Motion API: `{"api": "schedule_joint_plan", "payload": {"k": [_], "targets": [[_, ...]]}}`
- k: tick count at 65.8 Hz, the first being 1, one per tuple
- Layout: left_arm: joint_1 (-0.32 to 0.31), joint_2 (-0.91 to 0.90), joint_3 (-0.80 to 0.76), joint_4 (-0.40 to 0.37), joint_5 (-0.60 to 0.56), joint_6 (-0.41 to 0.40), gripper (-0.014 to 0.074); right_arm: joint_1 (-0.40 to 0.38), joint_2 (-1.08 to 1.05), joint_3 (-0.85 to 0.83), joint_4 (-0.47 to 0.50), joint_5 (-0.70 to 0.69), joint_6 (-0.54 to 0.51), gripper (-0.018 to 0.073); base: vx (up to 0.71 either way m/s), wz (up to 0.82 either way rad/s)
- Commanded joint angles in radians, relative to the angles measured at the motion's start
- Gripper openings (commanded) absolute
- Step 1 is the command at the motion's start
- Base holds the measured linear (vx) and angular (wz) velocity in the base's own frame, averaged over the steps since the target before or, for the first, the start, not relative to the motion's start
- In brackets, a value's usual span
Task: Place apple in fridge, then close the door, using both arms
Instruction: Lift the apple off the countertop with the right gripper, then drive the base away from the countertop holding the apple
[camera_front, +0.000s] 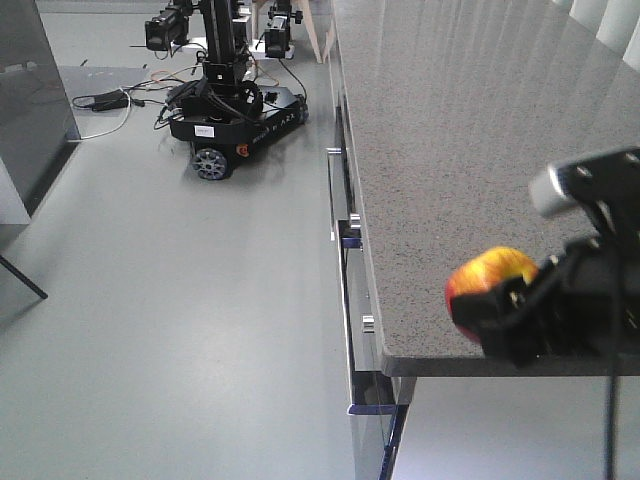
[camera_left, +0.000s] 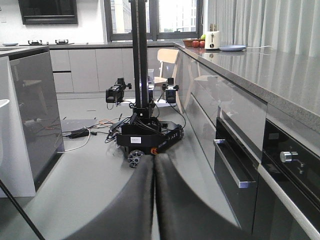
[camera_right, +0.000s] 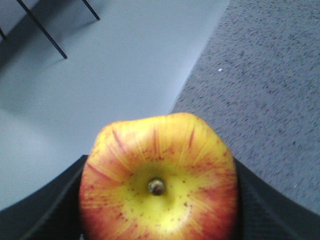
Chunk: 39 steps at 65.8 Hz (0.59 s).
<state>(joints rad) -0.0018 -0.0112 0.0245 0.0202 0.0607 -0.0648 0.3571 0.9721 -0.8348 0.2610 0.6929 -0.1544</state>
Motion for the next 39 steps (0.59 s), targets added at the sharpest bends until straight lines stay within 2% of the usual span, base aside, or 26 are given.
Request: {"api": "schedule_joint_plan", "payload": {"k": [1, 10, 21, 28, 39], "targets": [[0.002, -0.017, 0.028, 0.000, -0.071, 0.000, -0.0006, 0.009, -0.111, 0.036, 0.001, -0.031, 0.039, 0.0344, 0.00, 0.00], [0.002, -0.017, 0.028, 0.000, -0.071, 0.000, -0.0006, 0.003, -0.246, 0.117, -0.034, 0.027, 0.086, 0.0344, 0.00, 0.00], [0.002, -0.017, 0.028, 0.000, -0.071, 0.000, -0.0006, 0.003, -0.362, 0.155, -0.136, 0.073, 0.154, 0.0344, 0.00, 0.00], [0.002, -0.017, 0.028, 0.000, -0.071, 0.000, -0.0006, 0.003, -0.402, 0.155, -0.173, 0.082, 0.154, 0.0344, 0.00, 0.00], [0.002, -0.017, 0.028, 0.000, -0.071, 0.000, -0.0006, 0.003, -0.419, 0.155, -0.180, 0.089, 0.154, 0.0344, 0.00, 0.00]]}}
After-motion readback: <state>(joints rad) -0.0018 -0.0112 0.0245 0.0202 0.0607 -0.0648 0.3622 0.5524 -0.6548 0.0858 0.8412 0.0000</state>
